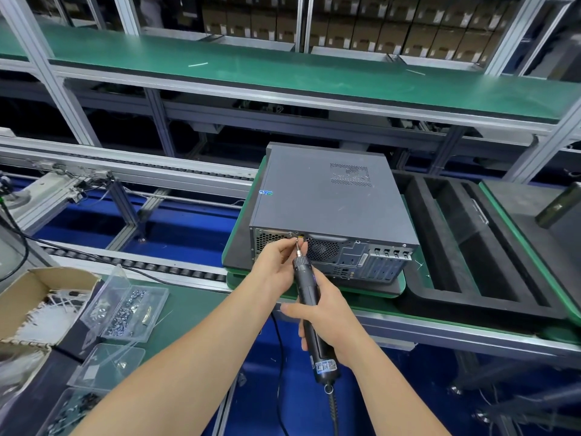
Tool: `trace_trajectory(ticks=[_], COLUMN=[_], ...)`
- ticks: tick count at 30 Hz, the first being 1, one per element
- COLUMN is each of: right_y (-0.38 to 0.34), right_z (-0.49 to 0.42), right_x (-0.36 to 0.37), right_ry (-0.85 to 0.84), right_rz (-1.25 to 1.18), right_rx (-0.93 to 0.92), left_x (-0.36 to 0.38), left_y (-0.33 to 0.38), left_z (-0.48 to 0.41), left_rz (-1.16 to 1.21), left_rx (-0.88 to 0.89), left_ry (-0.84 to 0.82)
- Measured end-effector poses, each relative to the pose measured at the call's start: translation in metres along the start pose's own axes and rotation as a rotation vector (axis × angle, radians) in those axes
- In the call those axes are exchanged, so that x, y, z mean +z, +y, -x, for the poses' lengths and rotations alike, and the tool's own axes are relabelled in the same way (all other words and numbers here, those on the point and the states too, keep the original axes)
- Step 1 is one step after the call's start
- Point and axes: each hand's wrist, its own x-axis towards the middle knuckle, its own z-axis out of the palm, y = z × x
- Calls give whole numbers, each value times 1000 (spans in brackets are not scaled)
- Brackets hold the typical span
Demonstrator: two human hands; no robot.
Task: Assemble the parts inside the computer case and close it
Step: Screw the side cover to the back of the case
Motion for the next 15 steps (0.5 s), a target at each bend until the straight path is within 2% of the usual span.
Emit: trace_trajectory(ticks=[10,15], right_y=[-7,-4], right_z=[-7,-9], right_x=[3,3], right_ry=[43,51], right_rz=[15,-1], right_rx=[-70,-97], left_x=[2,2], left_y=[3,8], left_z=[-4,-5], left_rz=[-242,-288], left_rx=[-36,-51], left_ry=[0,-4])
